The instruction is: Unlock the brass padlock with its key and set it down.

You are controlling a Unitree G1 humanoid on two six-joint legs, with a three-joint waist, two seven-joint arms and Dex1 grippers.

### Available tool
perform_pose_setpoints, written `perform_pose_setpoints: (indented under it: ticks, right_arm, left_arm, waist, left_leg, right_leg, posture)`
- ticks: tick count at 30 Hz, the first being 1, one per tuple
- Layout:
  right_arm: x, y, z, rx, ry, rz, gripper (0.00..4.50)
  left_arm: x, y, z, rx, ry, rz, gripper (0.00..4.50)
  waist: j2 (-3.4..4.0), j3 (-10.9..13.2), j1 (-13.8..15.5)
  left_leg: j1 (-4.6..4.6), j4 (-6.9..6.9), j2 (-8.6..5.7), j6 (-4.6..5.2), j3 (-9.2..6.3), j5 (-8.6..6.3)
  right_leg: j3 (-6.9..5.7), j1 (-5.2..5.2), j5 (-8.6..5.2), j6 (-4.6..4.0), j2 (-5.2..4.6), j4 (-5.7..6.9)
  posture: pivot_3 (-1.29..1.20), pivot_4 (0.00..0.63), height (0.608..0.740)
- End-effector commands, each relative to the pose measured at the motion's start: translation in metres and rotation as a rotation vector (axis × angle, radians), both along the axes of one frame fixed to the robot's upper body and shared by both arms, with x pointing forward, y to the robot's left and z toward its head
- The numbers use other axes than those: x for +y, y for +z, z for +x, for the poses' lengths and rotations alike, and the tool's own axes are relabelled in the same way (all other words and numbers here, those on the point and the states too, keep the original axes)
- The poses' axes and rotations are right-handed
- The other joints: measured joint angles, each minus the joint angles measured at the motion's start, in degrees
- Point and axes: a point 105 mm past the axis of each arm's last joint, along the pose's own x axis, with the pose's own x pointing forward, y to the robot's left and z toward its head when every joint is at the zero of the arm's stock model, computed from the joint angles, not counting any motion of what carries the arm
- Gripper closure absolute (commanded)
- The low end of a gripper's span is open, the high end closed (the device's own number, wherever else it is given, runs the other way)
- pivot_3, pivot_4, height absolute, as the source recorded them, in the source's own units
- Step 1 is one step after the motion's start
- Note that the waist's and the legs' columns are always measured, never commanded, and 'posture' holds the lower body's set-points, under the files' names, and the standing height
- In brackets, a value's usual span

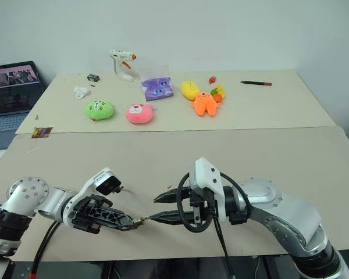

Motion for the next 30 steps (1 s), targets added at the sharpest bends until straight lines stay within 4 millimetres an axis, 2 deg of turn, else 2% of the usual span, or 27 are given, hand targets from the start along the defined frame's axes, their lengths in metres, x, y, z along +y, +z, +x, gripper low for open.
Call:
perform_pose_setpoints:
  ticks: [1,13,15,20,21,27,30]
  right_arm:
    - [0.001,0.006,-0.010,-0.020,0.026,0.019,3.42]
    - [-0.002,0.005,-0.018,0.019,0.045,0.006,3.42]
    - [-0.001,0.004,-0.020,0.028,0.055,0.006,3.42]
    - [0.000,-0.001,-0.023,0.040,0.060,0.004,3.42]
    - [0.000,-0.001,-0.022,0.039,0.056,0.005,3.42]
    - [0.000,-0.001,-0.011,0.019,0.029,0.010,3.42]
    - [-0.001,0.001,-0.003,0.003,0.016,0.007,3.42]
  left_arm:
    - [0.003,-0.001,-0.001,-0.001,0.017,-0.019,3.68]
    - [0.005,-0.011,-0.017,-0.004,0.010,-0.031,3.68]
    - [0.005,-0.012,-0.023,-0.004,0.007,-0.036,3.68]
    - [0.007,-0.016,-0.035,-0.002,0.022,-0.045,3.68]
    - [0.007,-0.017,-0.031,-0.026,0.035,-0.043,3.68]
    - [-0.003,-0.015,0.042,-0.195,0.163,-0.032,3.68]
    - [-0.011,-0.009,0.061,-0.226,0.158,-0.034,3.68]
  waist:
    - [0.00,0.0,-0.1]
    - [0.00,0.0,-0.1]
    - [0.00,0.0,-0.1]
    - [0.00,0.0,-0.1]
    - [0.00,0.0,0.0]
    - [-0.04,0.0,1.1]
    - [-0.13,-0.1,0.8]
  left_leg:
    - [0.02,-0.03,0.02,0.00,0.03,0.00]
    - [0.16,-0.31,0.13,-0.01,0.22,-0.01]
    - [0.16,-0.31,0.13,-0.40,0.22,-0.23]
    - [0.17,-0.33,0.18,-0.45,0.24,-0.29]
    - [0.17,-0.33,0.19,-0.45,0.24,-0.29]
    - [0.31,-0.29,0.37,-0.54,0.22,-0.28]
    - [0.31,-0.25,0.39,-0.56,0.24,-0.26]
  right_leg:
    - [0.02,-0.01,0.00,0.00,0.02,-0.01]
    - [0.19,0.01,0.01,-0.01,0.05,-0.16]
    - [0.19,0.01,0.01,-0.01,0.04,-0.18]
    - [0.21,0.02,0.00,-0.02,0.07,-0.21]
    - [0.20,0.01,0.00,-0.02,0.08,-0.21]
    - [0.08,0.29,0.23,0.01,0.21,-0.81]
    - [0.00,0.35,0.30,0.02,0.27,-0.85]
  posture:
    - [0.00,0.150,0.740]
    - [0.00,0.150,0.740]
    - [0.00,0.150,0.740]
    - [0.00,0.150,0.740]
    - [0.00,0.150,0.740]
    - [0.00,0.150,0.740]
    - [0.00,0.150,0.740]
